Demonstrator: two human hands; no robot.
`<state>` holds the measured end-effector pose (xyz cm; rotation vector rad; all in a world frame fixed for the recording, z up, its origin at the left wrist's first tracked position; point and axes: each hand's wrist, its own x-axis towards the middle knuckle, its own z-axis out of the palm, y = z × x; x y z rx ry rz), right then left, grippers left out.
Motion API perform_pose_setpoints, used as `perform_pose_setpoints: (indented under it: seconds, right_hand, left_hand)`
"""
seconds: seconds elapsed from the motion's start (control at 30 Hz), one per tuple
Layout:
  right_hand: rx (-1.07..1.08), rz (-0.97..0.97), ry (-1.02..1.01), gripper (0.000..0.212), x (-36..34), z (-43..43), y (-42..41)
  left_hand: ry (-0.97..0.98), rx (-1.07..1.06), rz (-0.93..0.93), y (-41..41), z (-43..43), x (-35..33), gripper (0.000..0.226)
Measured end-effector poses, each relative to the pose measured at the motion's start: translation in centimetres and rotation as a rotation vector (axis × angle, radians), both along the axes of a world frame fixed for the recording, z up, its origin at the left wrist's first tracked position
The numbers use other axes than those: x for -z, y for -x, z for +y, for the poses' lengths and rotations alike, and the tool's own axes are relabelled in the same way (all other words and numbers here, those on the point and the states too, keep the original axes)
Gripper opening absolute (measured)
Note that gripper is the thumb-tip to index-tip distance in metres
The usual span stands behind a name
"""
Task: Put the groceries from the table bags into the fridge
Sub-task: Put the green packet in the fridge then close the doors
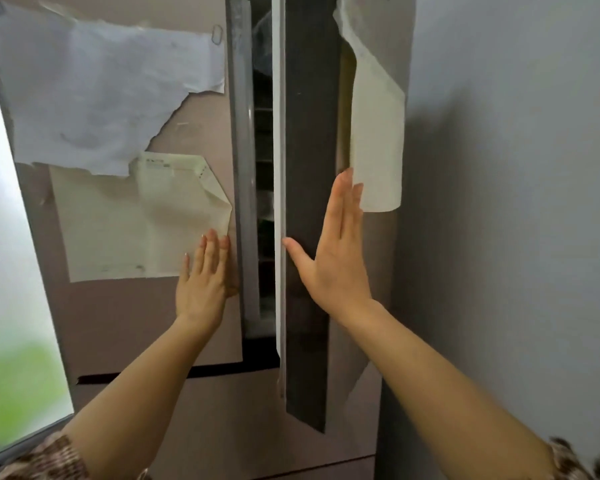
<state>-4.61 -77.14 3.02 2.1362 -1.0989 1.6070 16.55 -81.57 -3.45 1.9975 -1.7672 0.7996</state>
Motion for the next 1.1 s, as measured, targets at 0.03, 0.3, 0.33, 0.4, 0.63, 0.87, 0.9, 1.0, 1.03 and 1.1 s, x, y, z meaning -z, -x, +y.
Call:
perform_pose_setpoints:
  seconds: [0.03, 0.3, 0.33, 0.4, 0.63, 0.87, 0.9, 1.0, 1.03, 1.1]
  right_hand:
    - [0.001, 0.019, -0.009, 0.101, 0.2, -0.5, -0.9]
    - [0.111, 0.17, -0.042, 0.077, 1.3, -4.5, -5.3]
    - [0.119, 0.166, -0.032, 0.075, 1.4, -4.8, -5.4]
    - [0.142, 0.167, -0.016, 0.072, 1.5, -5.4, -5.8]
    - [0.162, 0.339, -0.109, 0.063, 1.4, -8.6, -7.9]
    - [0.19, 0.429, -0.098, 0.06, 1.6, -11.3, -8.3]
    - [0.19, 0.461, -0.111, 0.06, 1.4, -11.6, -8.3]
    - [0.166, 0.477, -0.114, 0.06, 1.3, -12.1, -8.2]
    - [0.169, 0.485, -0.103, 0.06, 1.4, -12.2, -8.0]
    - [0.193, 0.5, -0.1, 0.061, 1.3, -12.1, -7.8]
  left_hand:
    - [0.002, 0.012, -0.009, -0.1, -0.1, -0.1, 0.103]
    - [0.132, 0.175, -0.155, -4.0, -0.7, 0.3, 0.115]
    - [0.139, 0.182, -0.162, -4.3, -0.9, 0.4, 0.116]
    - [0.157, 0.184, -0.184, -4.6, -1.2, 0.7, 0.116]
    - [0.206, 0.155, -0.14, -5.2, -1.9, 1.7, 0.118]
    - [0.228, 0.138, -0.166, -4.8, -2.1, 1.9, 0.115]
    - [0.226, 0.133, -0.164, -4.7, -2.0, 2.0, 0.116]
    - [0.228, 0.115, -0.162, -4.7, -2.0, 2.0, 0.121]
    - [0.232, 0.112, -0.167, -4.8, -2.1, 2.1, 0.122]
    - [0.229, 0.126, -0.153, -4.8, -2.3, 2.2, 0.123]
